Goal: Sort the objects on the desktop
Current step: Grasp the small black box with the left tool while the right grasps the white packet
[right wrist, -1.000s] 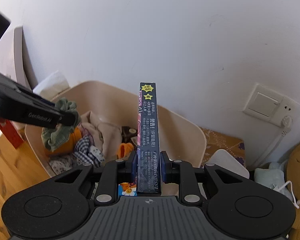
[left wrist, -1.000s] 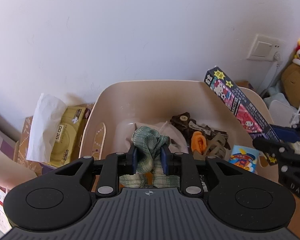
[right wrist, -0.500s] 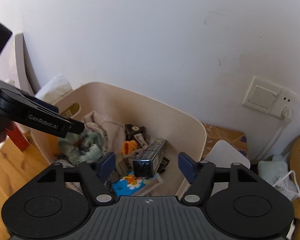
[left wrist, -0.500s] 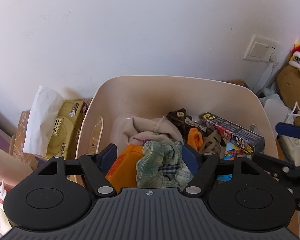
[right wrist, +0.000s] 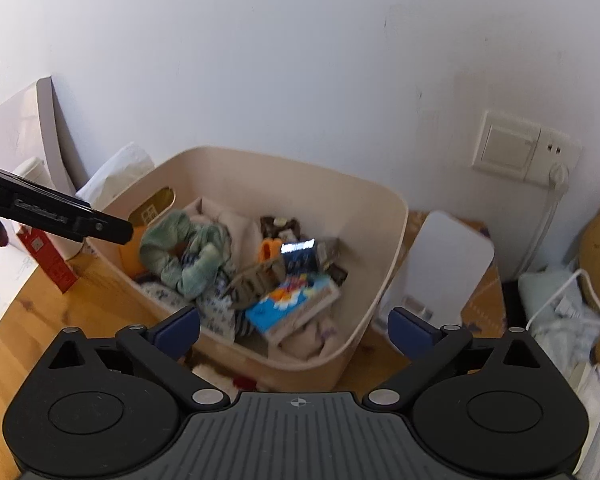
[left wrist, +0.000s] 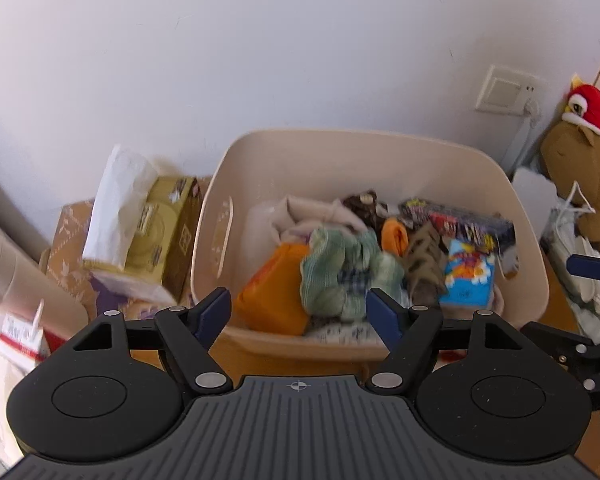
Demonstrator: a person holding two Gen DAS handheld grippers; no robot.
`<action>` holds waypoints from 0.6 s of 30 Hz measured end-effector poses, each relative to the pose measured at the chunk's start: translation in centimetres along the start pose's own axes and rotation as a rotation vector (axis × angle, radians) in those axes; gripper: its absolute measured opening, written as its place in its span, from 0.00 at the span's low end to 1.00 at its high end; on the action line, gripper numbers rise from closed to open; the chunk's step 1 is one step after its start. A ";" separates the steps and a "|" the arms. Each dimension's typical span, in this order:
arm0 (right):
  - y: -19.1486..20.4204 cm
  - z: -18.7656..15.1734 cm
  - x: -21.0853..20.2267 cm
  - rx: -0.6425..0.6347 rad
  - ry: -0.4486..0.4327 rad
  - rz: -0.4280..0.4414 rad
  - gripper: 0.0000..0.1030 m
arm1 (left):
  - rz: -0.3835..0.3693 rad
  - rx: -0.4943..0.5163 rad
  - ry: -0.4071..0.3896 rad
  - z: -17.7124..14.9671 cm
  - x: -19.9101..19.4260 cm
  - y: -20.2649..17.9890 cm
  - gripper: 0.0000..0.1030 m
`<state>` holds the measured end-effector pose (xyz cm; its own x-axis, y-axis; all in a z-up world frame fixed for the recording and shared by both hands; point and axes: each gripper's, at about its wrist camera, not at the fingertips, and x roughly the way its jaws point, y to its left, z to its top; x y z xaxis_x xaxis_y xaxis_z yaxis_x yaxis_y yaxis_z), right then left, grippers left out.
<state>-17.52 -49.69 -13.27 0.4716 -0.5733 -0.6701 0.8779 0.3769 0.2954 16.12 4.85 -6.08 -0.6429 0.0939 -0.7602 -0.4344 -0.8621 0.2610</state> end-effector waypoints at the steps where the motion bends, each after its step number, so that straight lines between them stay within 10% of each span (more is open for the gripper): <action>1: 0.1 -0.3 0.0 0.001 0.008 0.006 1.00 | 0.000 -0.001 0.010 -0.4 -0.1 0.1 0.74; 18: 1.1 -5.8 4.4 -0.010 0.246 0.040 1.00 | 0.011 0.041 0.215 -7.4 4.0 -0.9 0.74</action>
<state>-14.93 -47.54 -19.86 0.4705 -0.3636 -0.8040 0.8573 0.4039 0.3191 18.61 2.30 -13.70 -0.5001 -0.0278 -0.8655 -0.4562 -0.8411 0.2906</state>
